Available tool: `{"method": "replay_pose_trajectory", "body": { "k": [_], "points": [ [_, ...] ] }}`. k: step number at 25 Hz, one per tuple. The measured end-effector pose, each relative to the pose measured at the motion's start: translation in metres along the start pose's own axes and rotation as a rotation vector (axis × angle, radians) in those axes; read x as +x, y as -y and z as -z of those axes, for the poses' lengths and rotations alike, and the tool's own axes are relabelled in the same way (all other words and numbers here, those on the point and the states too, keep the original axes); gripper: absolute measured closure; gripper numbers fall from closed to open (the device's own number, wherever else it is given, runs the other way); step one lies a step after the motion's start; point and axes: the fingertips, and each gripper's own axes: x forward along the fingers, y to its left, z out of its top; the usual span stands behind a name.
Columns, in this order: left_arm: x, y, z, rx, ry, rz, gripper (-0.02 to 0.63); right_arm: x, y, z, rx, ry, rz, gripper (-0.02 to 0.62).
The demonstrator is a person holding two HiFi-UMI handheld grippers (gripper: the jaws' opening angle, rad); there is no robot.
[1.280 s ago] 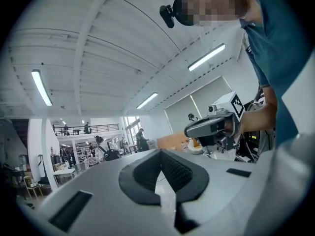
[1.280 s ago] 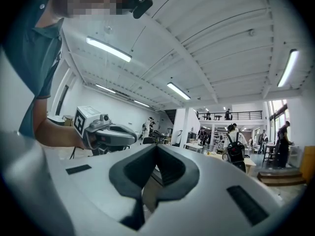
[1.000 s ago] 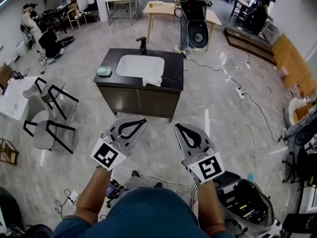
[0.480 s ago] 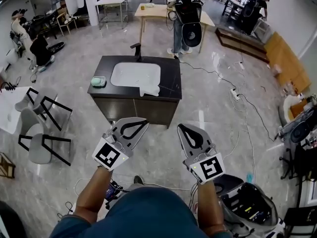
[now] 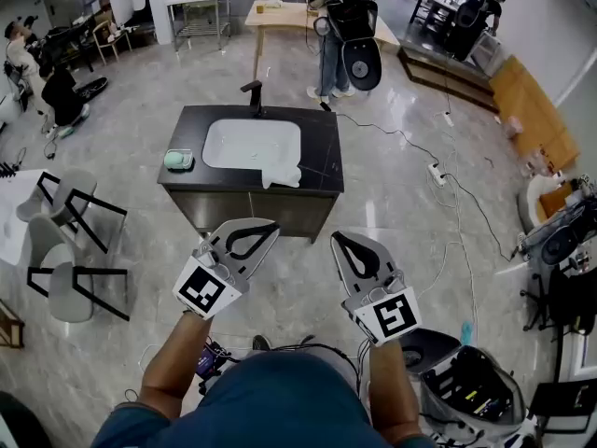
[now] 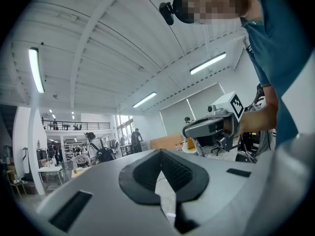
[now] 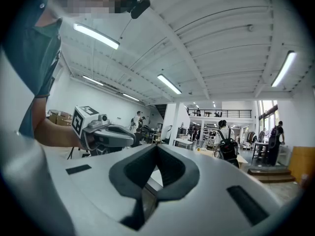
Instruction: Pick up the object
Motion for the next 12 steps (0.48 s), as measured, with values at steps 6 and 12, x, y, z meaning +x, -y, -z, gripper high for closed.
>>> {"method": "replay_pose_trajectory", "body": {
  "k": [6, 12],
  "points": [
    [0.029, -0.026, 0.021, -0.019, -0.028, -0.016, 0.603, 0.028, 0.030, 0.018, 0.017, -0.003, -0.020, 0.581],
    [0.065, -0.047, 0.025, -0.006, -0.051, -0.058, 0.603, 0.047, 0.069, 0.026, 0.024, 0.016, -0.063, 0.581]
  ]
}}
